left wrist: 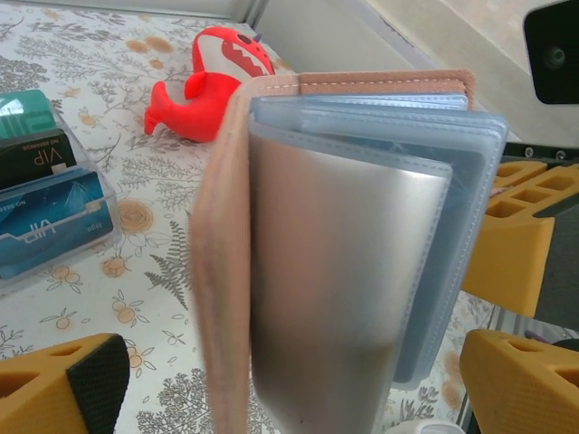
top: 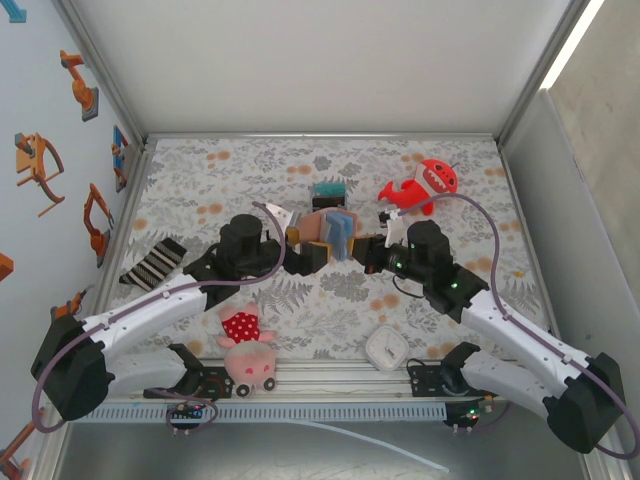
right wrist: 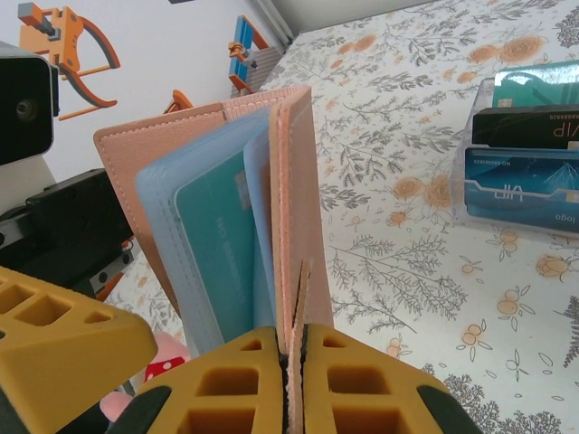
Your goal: Take the credit cards out of the card holder
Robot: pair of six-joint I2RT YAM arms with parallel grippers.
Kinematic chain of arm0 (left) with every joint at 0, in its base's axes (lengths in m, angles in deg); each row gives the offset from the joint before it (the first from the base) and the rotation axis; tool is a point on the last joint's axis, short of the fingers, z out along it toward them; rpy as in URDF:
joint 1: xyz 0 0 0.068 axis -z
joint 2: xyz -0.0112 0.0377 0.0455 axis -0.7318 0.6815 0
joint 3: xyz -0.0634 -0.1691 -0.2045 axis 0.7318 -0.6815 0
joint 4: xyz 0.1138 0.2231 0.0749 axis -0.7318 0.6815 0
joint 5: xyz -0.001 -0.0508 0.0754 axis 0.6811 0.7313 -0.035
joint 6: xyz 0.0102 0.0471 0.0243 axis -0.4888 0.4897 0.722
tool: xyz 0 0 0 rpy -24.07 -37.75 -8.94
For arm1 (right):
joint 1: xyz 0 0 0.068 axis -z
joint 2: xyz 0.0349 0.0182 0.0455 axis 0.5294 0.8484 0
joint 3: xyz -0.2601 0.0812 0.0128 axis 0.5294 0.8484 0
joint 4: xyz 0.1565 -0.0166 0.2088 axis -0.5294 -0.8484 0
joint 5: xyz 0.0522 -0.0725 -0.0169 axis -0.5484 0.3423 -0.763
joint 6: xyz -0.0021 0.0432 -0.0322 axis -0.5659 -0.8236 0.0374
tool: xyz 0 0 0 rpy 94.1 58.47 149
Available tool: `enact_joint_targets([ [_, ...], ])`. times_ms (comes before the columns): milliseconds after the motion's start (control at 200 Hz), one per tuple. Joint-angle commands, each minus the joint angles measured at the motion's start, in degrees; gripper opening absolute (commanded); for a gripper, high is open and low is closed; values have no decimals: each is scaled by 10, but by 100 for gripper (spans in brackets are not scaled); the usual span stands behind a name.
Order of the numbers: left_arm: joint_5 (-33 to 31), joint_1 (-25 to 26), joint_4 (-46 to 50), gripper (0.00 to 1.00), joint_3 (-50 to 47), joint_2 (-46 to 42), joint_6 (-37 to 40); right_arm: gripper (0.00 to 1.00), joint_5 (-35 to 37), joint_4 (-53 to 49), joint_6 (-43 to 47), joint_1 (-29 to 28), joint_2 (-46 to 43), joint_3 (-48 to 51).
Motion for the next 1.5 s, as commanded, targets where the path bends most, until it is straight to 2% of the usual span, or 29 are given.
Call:
enact_joint_targets([
  [0,26,6,15,98,16,5,23,0,8,14,2,-6,1,-27],
  [150,24,14,32,99,28,16,36,0,10,9,1,-6,2,-31],
  [280,-9,22,58,97,39,29,50,0,10,8,0,-6,3,-32],
  [356,-33,24,65,100,40,33,52,0,10,8,0,-7,2,-31],
  [686,-84,24,63,67,27,7,49,0,16,5,2,-7,-1,-28],
  [786,-90,24,62,61,23,-2,46,0,16,5,1,-7,0,-28],
  [921,-96,24,59,58,17,-10,41,0,16,3,0,-7,-1,-28],
  [1057,-100,24,57,40,15,-11,40,0,13,3,-5,-7,-5,-25],
  [1397,-84,24,43,36,20,8,39,0,-7,18,-8,-9,-2,-20],
  [1492,-84,24,38,28,21,13,38,0,-10,22,-8,-10,1,-21],
])
